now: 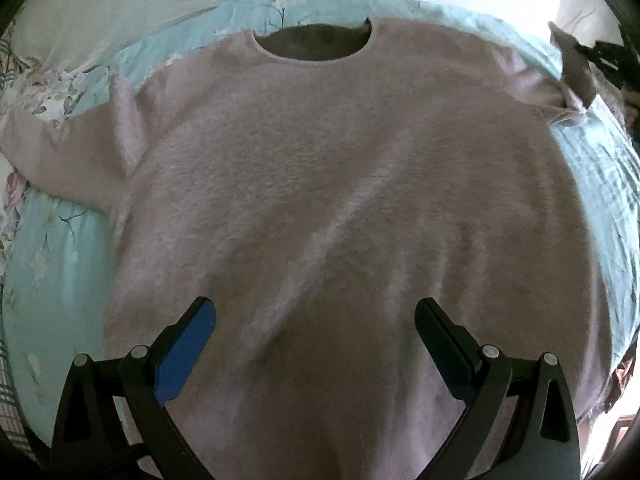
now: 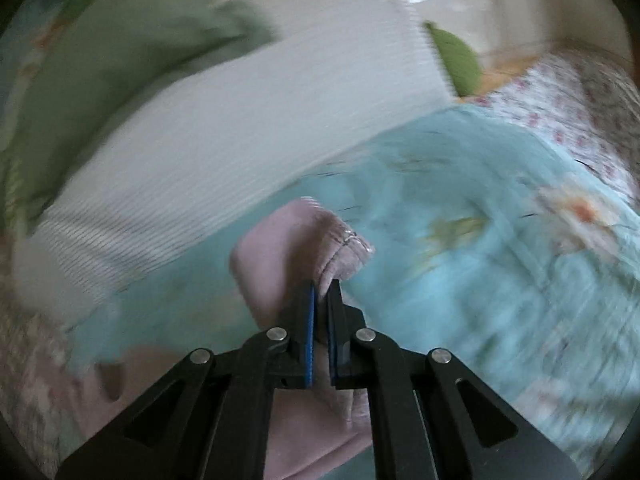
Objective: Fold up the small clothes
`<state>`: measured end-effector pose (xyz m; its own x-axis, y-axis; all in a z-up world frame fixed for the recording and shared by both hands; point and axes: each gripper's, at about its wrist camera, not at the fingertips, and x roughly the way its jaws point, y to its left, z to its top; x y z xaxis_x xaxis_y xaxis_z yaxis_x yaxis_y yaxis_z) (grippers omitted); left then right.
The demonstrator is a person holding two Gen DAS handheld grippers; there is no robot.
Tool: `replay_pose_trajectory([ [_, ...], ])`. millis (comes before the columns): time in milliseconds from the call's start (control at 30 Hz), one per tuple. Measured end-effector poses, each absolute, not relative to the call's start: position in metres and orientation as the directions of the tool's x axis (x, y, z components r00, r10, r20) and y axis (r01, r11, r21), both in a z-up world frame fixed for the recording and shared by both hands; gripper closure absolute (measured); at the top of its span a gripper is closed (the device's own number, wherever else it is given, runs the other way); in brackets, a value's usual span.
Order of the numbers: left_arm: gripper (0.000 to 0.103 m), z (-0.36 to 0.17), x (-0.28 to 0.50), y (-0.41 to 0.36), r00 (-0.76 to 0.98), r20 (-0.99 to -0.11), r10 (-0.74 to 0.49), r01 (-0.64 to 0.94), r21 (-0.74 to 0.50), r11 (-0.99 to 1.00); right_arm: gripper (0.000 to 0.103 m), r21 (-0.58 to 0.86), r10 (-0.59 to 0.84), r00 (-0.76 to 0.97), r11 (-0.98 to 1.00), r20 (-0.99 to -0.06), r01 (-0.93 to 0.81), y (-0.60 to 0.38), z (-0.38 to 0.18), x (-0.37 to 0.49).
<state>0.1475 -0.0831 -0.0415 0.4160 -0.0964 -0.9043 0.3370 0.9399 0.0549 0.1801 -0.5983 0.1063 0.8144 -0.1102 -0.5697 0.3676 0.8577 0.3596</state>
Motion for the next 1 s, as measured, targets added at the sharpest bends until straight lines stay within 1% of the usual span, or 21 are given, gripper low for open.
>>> replay_pose_trajectory([
  [67, 0.003, -0.039, 0.144, -0.078, 0.423, -0.900, -0.108, 0.332, 0.043, 0.942, 0.097, 0.368, -0.042, 0.819, 0.879, -0.572, 0.302, -0.553, 0.114, 0.182],
  [133, 0.003, -0.037, 0.138, -0.071, 0.428, -0.896, -0.121, 0.321, 0.026, 0.947, 0.097, 0.367, 0.026, 0.805, 0.898, -0.593, 0.241, -0.509, 0.114, 0.188],
  [200, 0.003, -0.037, 0.139, -0.065, 0.437, -0.891, -0.122, 0.309, 0.021, 0.951, 0.097, 0.401, 0.130, 0.792, 0.903, -0.597, 0.155, -0.460, 0.108, 0.196],
  [300, 0.003, -0.034, 0.138, -0.049, 0.462, -0.878, -0.123, 0.278, 0.011, 0.961, 0.097, 0.509, 0.329, 0.741, 0.860, -0.585, 0.019, -0.379, 0.088, 0.217],
  [400, 0.003, -0.029, 0.143, -0.030, 0.482, -0.866, -0.130, 0.249, -0.007, 0.969, 0.097, 0.591, 0.467, 0.685, 0.804, -0.559, -0.066, -0.314, 0.065, 0.243],
  [500, 0.003, -0.025, 0.148, -0.011, 0.498, -0.853, -0.156, 0.219, -0.050, 0.974, 0.097, 0.659, 0.572, 0.616, 0.744, -0.542, -0.112, -0.251, 0.040, 0.264],
  [600, 0.003, -0.025, 0.154, 0.008, 0.506, -0.842, -0.190, 0.190, -0.106, 0.976, 0.097, 0.691, 0.630, 0.556, 0.711, -0.543, -0.130, -0.207, 0.020, 0.276],
  [733, 0.003, -0.027, 0.167, 0.031, 0.506, -0.822, -0.262, 0.171, -0.202, 0.964, 0.097, 0.697, 0.667, 0.479, 0.702, -0.570, -0.147, -0.155, -0.007, 0.293],
  [833, 0.003, -0.029, 0.183, 0.041, 0.494, -0.806, -0.325, 0.155, -0.286, 0.946, 0.097, 0.716, 0.696, 0.446, 0.680, -0.562, -0.159, -0.134, -0.018, 0.301],
  [933, 0.003, -0.029, 0.208, 0.048, 0.504, -0.775, -0.382, 0.142, -0.361, 0.922, 0.091, 0.751, 0.740, 0.410, 0.637, -0.533, -0.175, -0.121, -0.027, 0.304],
  [1000, 0.003, -0.031, 0.226, 0.049, 0.501, -0.762, -0.409, 0.140, -0.396, 0.908, 0.079, 0.755, 0.739, 0.402, 0.637, -0.541, -0.154, -0.119, -0.033, 0.307],
])
